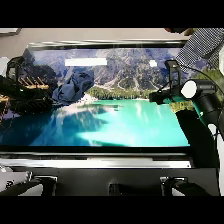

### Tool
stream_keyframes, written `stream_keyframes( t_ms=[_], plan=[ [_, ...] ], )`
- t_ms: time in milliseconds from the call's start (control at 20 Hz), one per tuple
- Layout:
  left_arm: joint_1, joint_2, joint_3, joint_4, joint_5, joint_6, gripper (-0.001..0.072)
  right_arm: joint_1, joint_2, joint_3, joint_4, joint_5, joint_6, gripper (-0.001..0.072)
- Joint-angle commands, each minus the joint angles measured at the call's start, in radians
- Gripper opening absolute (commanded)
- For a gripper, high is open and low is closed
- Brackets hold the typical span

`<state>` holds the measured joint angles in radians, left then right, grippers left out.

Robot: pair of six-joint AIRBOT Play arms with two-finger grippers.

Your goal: Fold the clothes and pants, and hang the long-sleeved shirts on hangers.

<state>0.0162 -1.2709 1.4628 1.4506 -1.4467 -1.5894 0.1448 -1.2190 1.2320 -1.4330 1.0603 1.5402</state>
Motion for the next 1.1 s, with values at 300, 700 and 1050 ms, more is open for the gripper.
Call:
stream_keyframes(
  t_ms=[300,700,1050],
  plan=[
    [-0.05,-0.25,0.082,-0.002,0.276,-0.114,0.072,0.001,-0.001,0.001,0.0,0.0,0.0,0.0033],
    [-0.082,-0.585,0.257,0.0,0.487,-0.159,0.072,0.001,-0.001,0.001,0.0,0.0,0.0,0.0033],
    [-0.098,-0.659,0.274,-0.01,0.358,-0.154,0.0019,0.001,-0.001,0.001,0.0,0.0,0.0,0.0033]
  ],
)
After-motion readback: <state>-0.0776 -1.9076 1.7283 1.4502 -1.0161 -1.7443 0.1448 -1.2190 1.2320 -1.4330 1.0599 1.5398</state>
